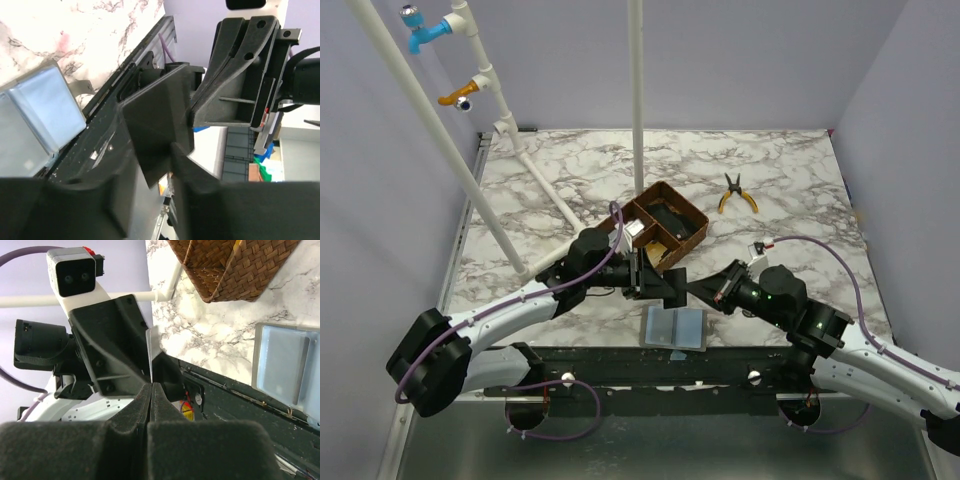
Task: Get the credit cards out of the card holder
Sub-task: Place the credit card in the storage box.
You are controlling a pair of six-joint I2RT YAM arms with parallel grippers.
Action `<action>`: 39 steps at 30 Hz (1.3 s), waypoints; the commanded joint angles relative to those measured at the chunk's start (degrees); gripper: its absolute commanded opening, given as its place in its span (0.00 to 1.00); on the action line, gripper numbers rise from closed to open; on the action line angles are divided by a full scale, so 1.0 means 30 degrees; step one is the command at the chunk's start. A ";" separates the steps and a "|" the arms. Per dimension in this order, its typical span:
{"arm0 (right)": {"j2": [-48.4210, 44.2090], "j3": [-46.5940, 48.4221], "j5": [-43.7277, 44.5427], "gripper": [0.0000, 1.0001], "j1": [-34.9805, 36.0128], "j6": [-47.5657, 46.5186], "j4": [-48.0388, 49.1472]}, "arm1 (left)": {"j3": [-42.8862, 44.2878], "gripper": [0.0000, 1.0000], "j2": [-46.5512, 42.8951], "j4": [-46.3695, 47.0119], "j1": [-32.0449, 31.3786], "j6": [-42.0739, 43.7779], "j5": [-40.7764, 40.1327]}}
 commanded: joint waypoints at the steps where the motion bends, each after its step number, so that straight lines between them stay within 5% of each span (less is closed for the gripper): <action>1: 0.0119 -0.0296 -0.0514 0.01 -0.0055 -0.0015 0.0398 | -0.0445 0.17 0.0065 0.2241 0.0086 -0.1122 0.0909; 3: 0.0268 -0.0273 -0.0555 0.01 -0.0069 -0.0084 0.0276 | -0.0547 0.02 0.0011 0.2306 0.0103 -0.1157 0.0959; 5: 0.0429 -0.0307 -0.0596 0.02 -0.0066 -0.0182 0.0203 | -0.0593 0.00 -0.0061 0.2280 0.0102 -0.1168 0.0877; 8: 0.0576 -0.0253 -0.0418 0.25 -0.0059 -0.0382 -0.0103 | -0.0619 0.00 -0.0169 0.2226 0.0103 -0.1140 0.0830; 12: 0.0739 0.0201 0.0239 0.81 -0.0070 -0.0757 -0.1214 | -0.0529 0.00 -0.0400 0.1575 0.0103 -0.0836 0.0542; 15: 0.0765 0.0575 0.0938 0.96 -0.0070 -0.1016 -0.2260 | -0.0282 0.00 -0.0670 0.0784 0.0132 -0.0364 0.0156; 30: -0.0086 0.1203 0.4142 1.00 -0.0061 -0.0960 -0.6285 | 0.3267 0.00 -0.1241 -0.6068 0.0715 0.2490 -0.4106; 39: 0.0280 0.0808 0.5251 1.00 -0.0051 -0.1081 -0.6438 | 0.7079 0.00 0.1391 -0.8137 0.0855 0.3432 -0.7653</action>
